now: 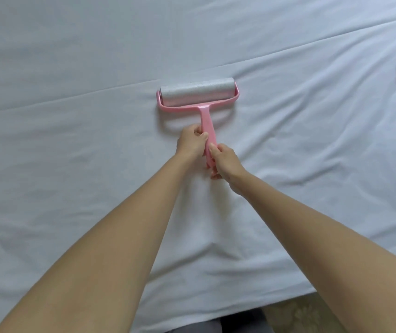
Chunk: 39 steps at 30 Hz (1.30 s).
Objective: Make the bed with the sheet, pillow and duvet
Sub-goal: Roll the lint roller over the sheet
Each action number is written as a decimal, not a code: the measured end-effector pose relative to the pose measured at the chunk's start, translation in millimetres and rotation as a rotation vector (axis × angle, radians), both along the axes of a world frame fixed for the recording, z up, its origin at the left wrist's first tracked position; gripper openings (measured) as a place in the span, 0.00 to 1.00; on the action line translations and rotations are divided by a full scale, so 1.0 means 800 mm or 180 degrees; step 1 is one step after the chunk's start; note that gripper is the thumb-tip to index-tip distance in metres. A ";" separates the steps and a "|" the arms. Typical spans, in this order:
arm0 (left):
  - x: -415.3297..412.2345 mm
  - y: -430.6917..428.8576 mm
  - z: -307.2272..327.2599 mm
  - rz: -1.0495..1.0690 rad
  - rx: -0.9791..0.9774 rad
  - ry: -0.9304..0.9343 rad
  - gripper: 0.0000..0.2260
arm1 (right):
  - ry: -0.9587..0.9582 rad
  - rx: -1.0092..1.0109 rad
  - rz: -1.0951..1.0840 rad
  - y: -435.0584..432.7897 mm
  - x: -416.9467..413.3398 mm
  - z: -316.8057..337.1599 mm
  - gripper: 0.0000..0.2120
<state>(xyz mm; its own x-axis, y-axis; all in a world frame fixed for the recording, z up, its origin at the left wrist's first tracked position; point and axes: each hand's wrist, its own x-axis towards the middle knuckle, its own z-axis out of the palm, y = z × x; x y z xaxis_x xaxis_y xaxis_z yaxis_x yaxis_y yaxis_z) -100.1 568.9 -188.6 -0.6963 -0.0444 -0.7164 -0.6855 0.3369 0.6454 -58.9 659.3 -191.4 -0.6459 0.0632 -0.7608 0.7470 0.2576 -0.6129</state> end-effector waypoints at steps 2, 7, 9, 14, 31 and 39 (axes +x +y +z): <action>0.017 0.002 -0.007 0.0015 0.0020 0.0011 0.11 | -0.0007 -0.0010 -0.0014 0.004 0.016 -0.007 0.15; 0.078 0.013 -0.007 0.0079 0.0082 -0.0009 0.07 | -0.0002 0.0079 0.0150 0.021 0.073 -0.015 0.20; 0.113 0.020 0.001 0.0122 0.0146 -0.0081 0.06 | -0.0018 0.0119 0.0326 0.031 0.107 -0.012 0.21; 0.220 0.046 0.024 0.0192 0.0300 -0.0268 0.05 | -0.0174 -0.0080 0.0609 0.069 0.204 0.004 0.19; 0.480 0.149 0.048 0.0313 -0.0111 -0.0513 0.07 | -0.0216 -0.0153 0.1294 0.169 0.439 0.052 0.20; 0.487 0.174 0.113 0.0305 -0.0075 -0.0240 0.09 | 0.0250 -0.0043 0.1160 0.195 0.454 0.110 0.17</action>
<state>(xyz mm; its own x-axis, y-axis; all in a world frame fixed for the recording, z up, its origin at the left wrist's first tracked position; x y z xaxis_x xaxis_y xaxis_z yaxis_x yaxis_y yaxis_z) 289.9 708.1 -98.0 -0.6323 -0.1256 -0.7645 -0.7616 0.2820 0.5835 304.4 815.7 -103.3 -0.6806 -0.1914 -0.7072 0.5584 0.4895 -0.6698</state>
